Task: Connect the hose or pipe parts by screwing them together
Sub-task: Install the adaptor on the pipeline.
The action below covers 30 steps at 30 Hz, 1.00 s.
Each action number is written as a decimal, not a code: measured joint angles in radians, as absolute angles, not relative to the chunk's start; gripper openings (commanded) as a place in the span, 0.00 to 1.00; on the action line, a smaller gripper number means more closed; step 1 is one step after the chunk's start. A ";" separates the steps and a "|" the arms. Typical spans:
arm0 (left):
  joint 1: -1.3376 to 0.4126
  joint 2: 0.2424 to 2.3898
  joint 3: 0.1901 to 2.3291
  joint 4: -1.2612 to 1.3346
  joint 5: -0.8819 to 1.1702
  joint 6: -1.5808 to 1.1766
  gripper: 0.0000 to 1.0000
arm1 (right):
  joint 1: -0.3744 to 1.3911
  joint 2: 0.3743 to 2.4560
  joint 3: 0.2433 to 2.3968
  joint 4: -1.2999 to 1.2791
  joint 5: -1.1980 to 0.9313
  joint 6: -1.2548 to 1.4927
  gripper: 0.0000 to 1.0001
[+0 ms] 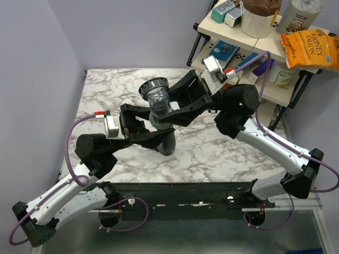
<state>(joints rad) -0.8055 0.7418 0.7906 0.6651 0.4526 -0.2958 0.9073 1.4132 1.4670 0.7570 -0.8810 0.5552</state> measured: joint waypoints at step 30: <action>-0.813 0.769 0.751 0.641 0.438 -0.227 0.00 | 0.876 1.273 1.185 0.866 -0.723 0.505 0.01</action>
<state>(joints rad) -0.8135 0.7689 0.7506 0.6411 0.4381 -0.2272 0.8757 1.2728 1.1847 0.8658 -0.7231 0.5053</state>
